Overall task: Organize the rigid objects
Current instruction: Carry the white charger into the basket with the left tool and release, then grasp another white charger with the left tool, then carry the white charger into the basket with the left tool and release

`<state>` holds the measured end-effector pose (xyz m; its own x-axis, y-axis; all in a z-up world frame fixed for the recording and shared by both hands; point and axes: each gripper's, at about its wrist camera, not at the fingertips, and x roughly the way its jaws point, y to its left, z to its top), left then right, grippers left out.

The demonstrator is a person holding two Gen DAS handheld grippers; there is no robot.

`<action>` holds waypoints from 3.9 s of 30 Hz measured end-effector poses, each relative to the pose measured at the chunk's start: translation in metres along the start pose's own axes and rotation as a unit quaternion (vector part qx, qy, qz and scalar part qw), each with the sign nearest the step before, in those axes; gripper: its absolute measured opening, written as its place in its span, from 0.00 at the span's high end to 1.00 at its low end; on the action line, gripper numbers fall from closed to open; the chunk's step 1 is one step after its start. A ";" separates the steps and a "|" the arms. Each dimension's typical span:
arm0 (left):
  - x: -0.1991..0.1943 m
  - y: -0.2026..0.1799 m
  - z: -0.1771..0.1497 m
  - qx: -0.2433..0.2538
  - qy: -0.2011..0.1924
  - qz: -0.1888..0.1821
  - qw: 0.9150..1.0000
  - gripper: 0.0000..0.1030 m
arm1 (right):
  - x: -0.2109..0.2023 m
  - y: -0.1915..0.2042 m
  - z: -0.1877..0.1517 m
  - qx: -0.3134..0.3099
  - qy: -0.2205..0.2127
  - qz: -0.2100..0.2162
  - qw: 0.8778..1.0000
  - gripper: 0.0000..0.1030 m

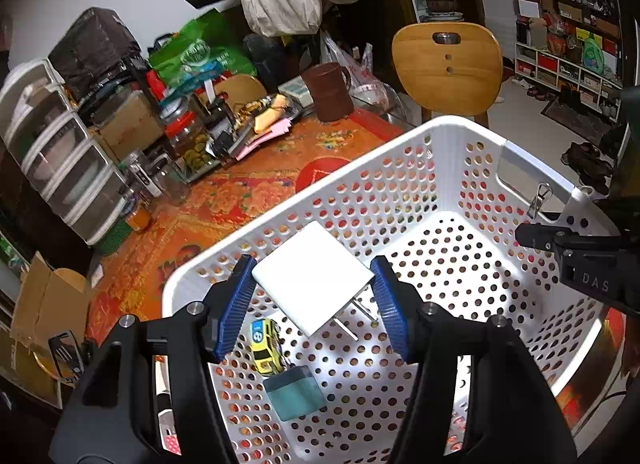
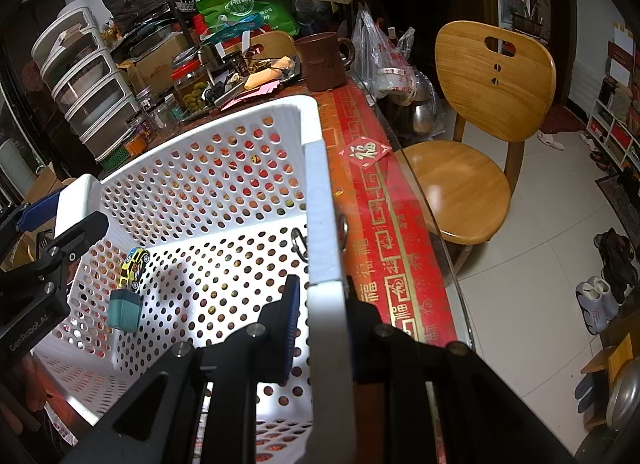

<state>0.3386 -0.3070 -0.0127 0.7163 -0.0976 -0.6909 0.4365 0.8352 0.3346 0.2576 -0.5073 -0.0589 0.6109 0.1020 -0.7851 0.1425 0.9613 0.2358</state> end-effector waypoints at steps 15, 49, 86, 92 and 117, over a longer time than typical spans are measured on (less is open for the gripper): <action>-0.018 0.013 -0.009 0.003 -0.028 0.028 0.999 0.09 | 0.002 0.003 0.002 0.000 0.000 0.000 1.000 0.82; 0.135 0.276 -0.187 -0.291 0.198 0.010 0.936 0.40 | 0.000 0.001 -0.001 -0.007 0.001 0.000 1.000 0.81; -0.059 0.192 -0.040 -0.183 -0.016 0.106 0.977 0.40 | 0.000 0.001 0.001 -0.009 0.002 0.003 1.000 0.80; -0.061 0.128 -0.017 -0.143 -0.023 0.065 0.987 0.40 | 0.000 0.001 0.001 -0.009 0.001 0.003 1.000 0.80; -0.003 -0.017 0.014 -0.078 0.029 -0.042 0.996 0.39 | 0.001 0.001 0.002 -0.008 0.001 0.003 1.000 0.80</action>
<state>0.3372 -0.3284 -0.0072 0.6469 -0.1425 -0.7491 0.3997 0.9000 0.1740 0.2596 -0.5067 -0.0581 0.6098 0.1080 -0.7852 0.1266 0.9647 0.2310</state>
